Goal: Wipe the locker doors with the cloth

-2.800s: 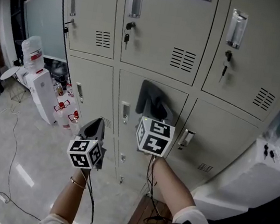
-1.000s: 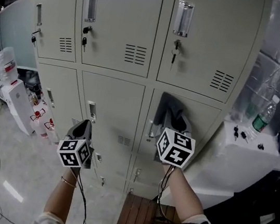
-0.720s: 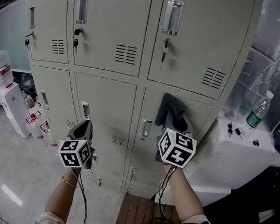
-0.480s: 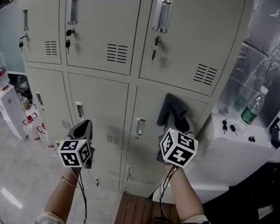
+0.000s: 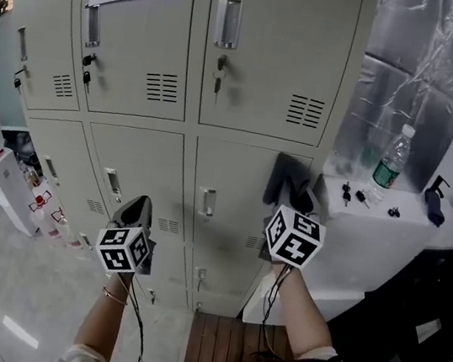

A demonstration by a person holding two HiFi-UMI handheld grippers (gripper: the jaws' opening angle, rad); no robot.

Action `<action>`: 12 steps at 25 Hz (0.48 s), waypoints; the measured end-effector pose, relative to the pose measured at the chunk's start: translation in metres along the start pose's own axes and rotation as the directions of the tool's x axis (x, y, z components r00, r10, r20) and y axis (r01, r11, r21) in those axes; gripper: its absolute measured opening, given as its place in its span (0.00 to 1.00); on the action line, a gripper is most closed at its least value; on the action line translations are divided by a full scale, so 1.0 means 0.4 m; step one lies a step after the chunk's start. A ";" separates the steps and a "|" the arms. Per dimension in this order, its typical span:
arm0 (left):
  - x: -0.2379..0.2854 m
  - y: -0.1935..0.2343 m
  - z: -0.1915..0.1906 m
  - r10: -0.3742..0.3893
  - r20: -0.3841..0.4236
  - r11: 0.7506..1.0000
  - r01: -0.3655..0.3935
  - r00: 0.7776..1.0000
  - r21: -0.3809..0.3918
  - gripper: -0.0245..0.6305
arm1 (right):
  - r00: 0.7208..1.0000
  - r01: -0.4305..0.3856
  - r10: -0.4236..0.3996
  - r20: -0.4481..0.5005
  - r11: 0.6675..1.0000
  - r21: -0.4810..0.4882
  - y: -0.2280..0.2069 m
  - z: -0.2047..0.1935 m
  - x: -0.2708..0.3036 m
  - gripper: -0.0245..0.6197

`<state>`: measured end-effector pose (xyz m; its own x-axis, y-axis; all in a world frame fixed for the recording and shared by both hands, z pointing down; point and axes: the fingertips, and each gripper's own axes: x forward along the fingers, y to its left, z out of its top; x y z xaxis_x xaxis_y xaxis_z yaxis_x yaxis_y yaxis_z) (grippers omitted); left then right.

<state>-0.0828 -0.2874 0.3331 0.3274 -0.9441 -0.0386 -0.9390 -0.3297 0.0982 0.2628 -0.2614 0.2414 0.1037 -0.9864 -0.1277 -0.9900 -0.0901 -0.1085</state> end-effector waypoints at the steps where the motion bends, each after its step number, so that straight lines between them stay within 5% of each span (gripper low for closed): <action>1: 0.003 -0.009 -0.001 -0.004 -0.001 1.000 0.004 1.000 -0.001 0.05 | 1.000 0.009 -0.009 0.000 1.000 -0.004 -0.012 0.002 -0.002 0.17; 12: 0.032 -0.094 -0.015 -0.044 -0.007 0.999 0.044 0.999 -0.010 0.05 | 0.996 0.087 -0.087 0.009 0.996 -0.030 -0.114 0.019 -0.020 0.17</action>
<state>-0.0426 -0.2871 0.3347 0.3694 -0.9286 -0.0358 -0.9225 -0.3711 0.1062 0.3077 -0.2484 0.2400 0.1905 -0.9735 -0.1268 -0.9795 -0.1799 -0.0901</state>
